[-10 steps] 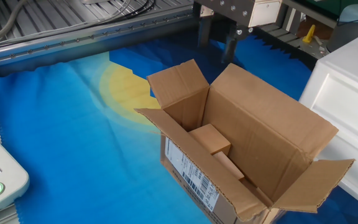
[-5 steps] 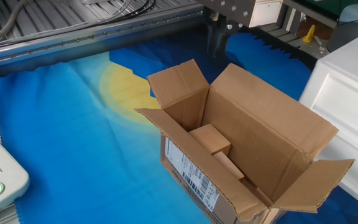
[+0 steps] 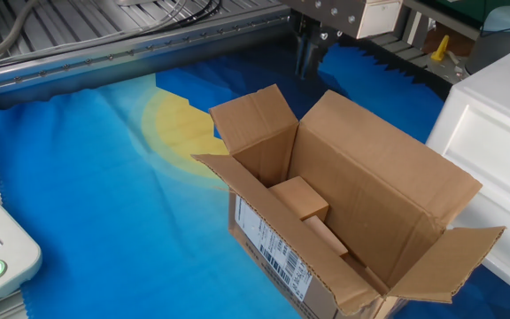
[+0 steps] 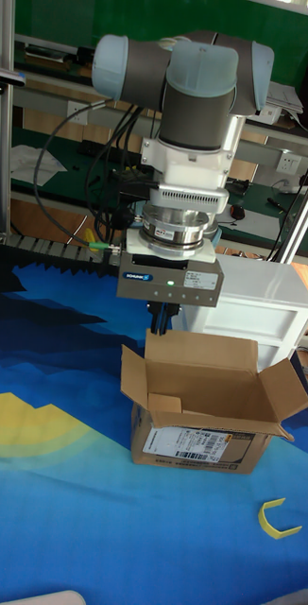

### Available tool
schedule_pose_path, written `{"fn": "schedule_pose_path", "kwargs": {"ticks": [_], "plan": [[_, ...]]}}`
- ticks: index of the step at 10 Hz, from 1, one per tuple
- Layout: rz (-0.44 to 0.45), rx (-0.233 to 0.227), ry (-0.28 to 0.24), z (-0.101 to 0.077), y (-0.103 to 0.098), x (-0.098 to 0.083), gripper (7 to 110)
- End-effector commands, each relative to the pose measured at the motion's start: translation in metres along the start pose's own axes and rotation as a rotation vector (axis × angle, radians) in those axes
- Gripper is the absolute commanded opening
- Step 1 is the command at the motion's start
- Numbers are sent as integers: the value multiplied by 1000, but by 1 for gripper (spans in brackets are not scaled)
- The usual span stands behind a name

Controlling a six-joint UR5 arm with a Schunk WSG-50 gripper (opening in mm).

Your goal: Cover the box

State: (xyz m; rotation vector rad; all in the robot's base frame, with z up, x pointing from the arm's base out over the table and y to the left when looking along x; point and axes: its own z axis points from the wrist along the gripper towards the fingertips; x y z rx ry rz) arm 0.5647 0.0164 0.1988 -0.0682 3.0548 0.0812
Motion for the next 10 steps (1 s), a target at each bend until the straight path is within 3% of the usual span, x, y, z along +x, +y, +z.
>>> {"fn": "schedule_pose_path", "kwargs": {"ticks": [1, 5, 7, 8, 9, 10], "plan": [[-60, 11, 8, -3, -5, 2, 7], [71, 25, 7, -4, -8, 3, 7], [216, -17, 18, -4, 2, 4, 7], [215, 36, 35, -3, -11, 10, 7], [169, 96, 18, -2, -27, 7, 7], [134, 114, -4, 1, -32, 1, 7]]}}
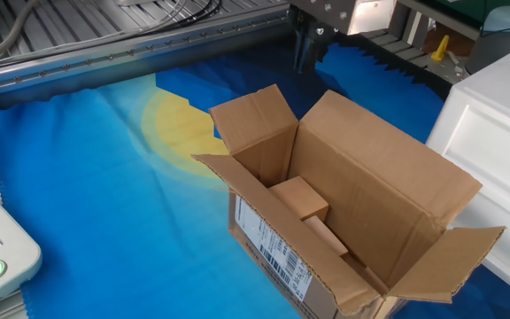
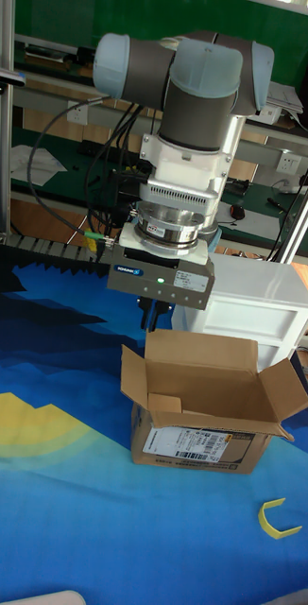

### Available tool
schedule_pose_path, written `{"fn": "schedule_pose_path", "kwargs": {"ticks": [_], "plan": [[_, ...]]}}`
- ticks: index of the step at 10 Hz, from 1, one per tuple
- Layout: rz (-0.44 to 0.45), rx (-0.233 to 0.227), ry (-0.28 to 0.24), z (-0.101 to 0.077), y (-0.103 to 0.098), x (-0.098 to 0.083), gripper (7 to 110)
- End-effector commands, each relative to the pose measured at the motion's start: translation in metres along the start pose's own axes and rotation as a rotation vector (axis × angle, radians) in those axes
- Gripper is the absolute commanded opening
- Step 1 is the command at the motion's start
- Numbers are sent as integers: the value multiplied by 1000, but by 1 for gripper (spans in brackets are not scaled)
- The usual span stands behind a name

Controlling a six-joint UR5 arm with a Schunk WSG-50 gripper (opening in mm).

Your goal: Cover the box

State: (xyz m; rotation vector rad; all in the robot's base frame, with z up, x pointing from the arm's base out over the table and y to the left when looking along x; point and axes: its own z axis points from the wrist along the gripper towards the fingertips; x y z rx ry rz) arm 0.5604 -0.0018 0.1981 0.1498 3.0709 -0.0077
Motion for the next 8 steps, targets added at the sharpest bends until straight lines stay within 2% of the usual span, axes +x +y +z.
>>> {"fn": "schedule_pose_path", "kwargs": {"ticks": [1, 2, 3, 4, 5, 6, 8], "plan": [[-51, 88, -55, 6, -24, -16, 7], [-91, 116, -80, 11, -32, -23, 7], [-89, 103, -91, 17, -29, -26, 7], [-87, 127, -96, 22, -38, -27, 7], [-119, 168, -114, 25, -57, -30, 7], [-110, 134, -122, 34, -61, -28, 7], [-92, 97, -131, 47, -70, -21, 7]]}}
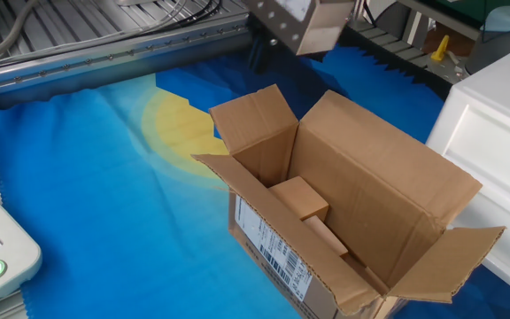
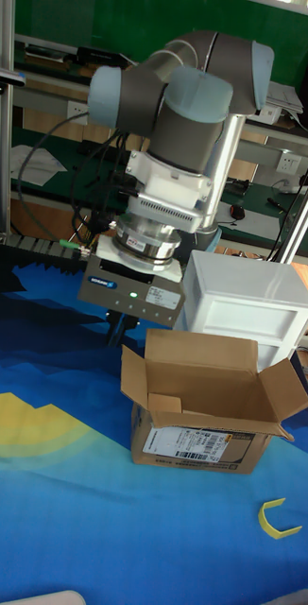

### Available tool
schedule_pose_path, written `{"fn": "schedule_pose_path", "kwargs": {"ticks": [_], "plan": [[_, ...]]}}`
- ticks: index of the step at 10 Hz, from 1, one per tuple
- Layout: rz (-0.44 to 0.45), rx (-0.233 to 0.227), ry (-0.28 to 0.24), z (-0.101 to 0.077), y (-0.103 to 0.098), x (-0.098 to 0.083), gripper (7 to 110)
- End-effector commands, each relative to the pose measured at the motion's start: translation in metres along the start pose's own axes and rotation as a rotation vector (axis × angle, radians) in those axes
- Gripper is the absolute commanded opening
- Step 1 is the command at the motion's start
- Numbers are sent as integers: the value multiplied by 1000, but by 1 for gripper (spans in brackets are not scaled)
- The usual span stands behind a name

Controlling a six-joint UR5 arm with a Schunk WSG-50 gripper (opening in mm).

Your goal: Cover the box

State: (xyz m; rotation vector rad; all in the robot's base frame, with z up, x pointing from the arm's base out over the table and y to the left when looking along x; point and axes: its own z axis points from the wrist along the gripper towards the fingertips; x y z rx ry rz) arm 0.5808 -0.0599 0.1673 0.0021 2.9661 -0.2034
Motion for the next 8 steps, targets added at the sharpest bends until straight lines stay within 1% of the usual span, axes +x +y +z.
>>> {"fn": "schedule_pose_path", "kwargs": {"ticks": [1, 2, 3, 4, 5, 6, 8], "plan": [[35, -41, -13, 18, -8, 10, 7], [54, -54, -7, 21, 1, 13, 7], [72, -97, -6, 22, 16, 14, 7], [99, -122, -4, 23, 28, 15, 7], [104, -119, -4, 25, 30, 16, 7], [107, -137, -3, 25, 37, 16, 7], [116, -153, -3, 23, 45, 14, 7]]}}
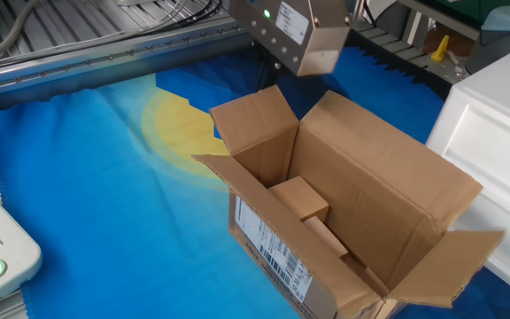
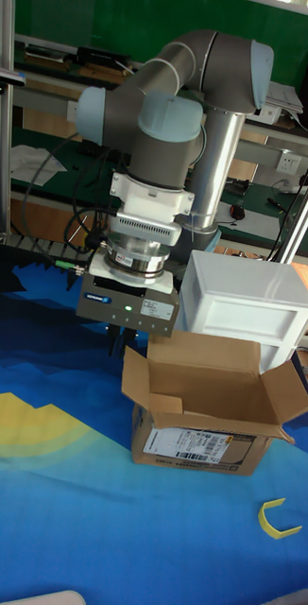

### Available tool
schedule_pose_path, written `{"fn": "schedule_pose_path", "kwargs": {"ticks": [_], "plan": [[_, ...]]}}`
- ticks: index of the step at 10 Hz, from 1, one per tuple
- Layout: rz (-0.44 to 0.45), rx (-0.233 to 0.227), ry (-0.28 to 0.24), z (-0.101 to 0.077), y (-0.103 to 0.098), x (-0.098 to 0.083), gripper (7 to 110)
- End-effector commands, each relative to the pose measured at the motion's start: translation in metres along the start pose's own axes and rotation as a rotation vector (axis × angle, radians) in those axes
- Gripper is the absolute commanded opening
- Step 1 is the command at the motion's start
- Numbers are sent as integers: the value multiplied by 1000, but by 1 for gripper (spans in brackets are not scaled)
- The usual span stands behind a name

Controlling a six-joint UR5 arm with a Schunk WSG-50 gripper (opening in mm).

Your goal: Cover the box

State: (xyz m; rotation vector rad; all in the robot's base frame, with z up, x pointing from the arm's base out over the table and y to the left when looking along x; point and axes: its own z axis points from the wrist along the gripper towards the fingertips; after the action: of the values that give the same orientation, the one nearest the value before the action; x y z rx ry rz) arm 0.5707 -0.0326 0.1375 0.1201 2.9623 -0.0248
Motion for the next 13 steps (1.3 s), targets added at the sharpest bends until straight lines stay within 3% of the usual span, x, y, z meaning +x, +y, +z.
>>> {"fn": "schedule_pose_path", "kwargs": {"ticks": [1, 6, 8, 11, 13], "plan": [[25, -44, -5, 1, 14, 0, 7], [-34, -38, -49, -23, 40, -26, 7], [-38, -56, -66, -30, 55, -34, 7], [-17, -68, -110, -18, 83, -32, 7], [-18, -66, -94, -16, 91, -24, 7]]}}
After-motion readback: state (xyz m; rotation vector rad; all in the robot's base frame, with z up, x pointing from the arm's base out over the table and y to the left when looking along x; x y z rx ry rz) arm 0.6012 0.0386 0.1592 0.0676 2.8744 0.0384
